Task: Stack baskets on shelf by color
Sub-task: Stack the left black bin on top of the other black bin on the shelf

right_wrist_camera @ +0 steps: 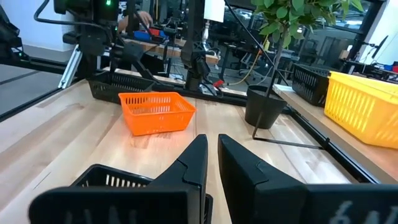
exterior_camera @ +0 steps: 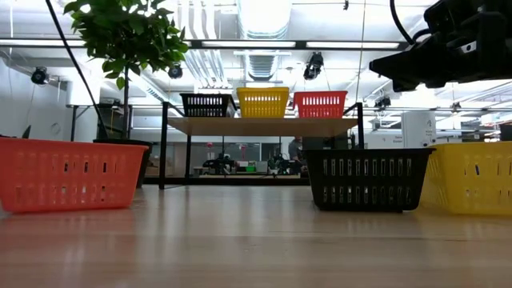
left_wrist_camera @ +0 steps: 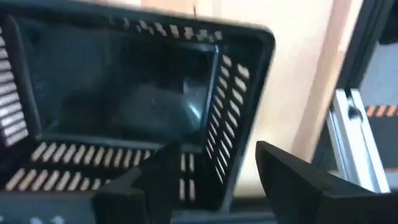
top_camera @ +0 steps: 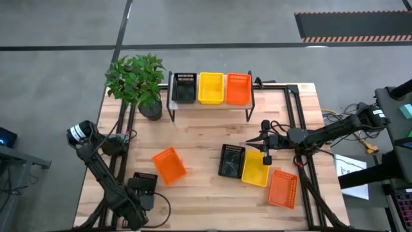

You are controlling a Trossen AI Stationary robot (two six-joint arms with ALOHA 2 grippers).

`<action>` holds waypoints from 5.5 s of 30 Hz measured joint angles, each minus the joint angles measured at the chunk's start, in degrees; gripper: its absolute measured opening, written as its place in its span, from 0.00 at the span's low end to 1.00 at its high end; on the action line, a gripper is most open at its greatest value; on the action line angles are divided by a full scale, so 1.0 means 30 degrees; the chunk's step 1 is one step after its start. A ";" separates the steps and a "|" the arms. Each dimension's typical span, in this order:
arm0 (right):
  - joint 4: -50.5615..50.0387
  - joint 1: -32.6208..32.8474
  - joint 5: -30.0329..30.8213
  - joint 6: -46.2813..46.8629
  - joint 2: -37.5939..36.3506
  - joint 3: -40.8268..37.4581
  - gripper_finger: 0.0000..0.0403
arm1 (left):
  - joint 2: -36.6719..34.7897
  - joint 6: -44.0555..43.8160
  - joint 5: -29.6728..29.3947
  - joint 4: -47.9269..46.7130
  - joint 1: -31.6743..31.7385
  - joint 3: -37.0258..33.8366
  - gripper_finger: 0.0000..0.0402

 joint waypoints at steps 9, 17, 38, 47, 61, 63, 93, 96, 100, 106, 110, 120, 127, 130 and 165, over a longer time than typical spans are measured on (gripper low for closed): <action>0.0000 0.0000 0.0002 0.0034 0.0000 0.0000 0.08 | 0.0007 -0.0029 -0.0214 0.3165 0.0149 -0.1153 0.43; 0.0007 0.0000 0.0000 0.0036 0.0000 0.0000 0.08 | 0.0007 -0.0948 -0.0050 0.2971 0.0301 -0.0955 0.06; 0.0003 0.0000 0.0007 0.0080 0.0001 0.0000 0.08 | 0.0007 -0.4061 -0.1754 -0.7515 0.1679 0.8247 0.00; 0.0000 0.0000 0.0004 0.0022 0.0007 0.0000 0.08 | -0.0007 -0.1510 -0.8503 -0.8836 0.2209 1.2253 0.00; -0.0007 0.0000 0.0007 -0.0131 0.0007 0.0000 0.08 | -0.0015 1.1785 -1.1746 -0.8811 0.9250 1.5178 0.00; -0.0007 0.0000 0.0007 -0.0152 0.0007 0.0000 0.08 | -0.0015 1.3918 -1.1722 -0.8807 1.0844 1.5494 0.00; -0.0619 0.0000 0.0168 -0.0146 0.0007 0.0000 0.08 | 0.1569 2.5667 -0.8615 -0.8938 2.4477 1.6005 0.00; -0.0619 0.0000 0.0168 -0.0146 0.0007 0.0000 0.08 | 0.2028 2.5667 -0.8650 -0.8898 2.4518 1.6005 0.00; -0.0619 0.0000 0.0168 -0.0146 0.0007 0.0000 0.08 | 0.2555 2.5660 -0.9097 -0.8928 2.4523 1.6005 0.00; -0.0627 0.0000 0.0168 -0.0155 0.0007 0.0000 0.08 | 0.2652 2.5645 -0.9196 -0.8985 2.4523 1.6023 0.00; -0.0627 0.0000 0.0168 -0.0242 0.0007 0.0000 0.08 | 0.2652 2.5570 -0.9204 -0.8993 2.4523 1.6020 0.00; -0.0627 0.0000 0.0168 -0.0474 0.0007 0.0000 0.08 | 0.2652 2.5485 -0.9204 -0.8999 2.4531 1.6020 0.02; -0.0627 0.0000 0.0168 -0.0464 0.0007 0.0000 0.08 | 0.2659 2.5449 -0.9204 -0.8993 2.4538 1.6020 0.03; -0.0627 0.0000 0.0174 -0.0452 0.0007 0.0000 0.08 | 0.2715 2.5437 -0.9204 -0.8988 2.4591 1.6020 0.03; -0.1000 -0.0005 0.0168 -0.0499 0.0015 0.0000 0.08 | 0.1149 2.4274 -0.9071 -1.1040 2.4194 1.6330 0.28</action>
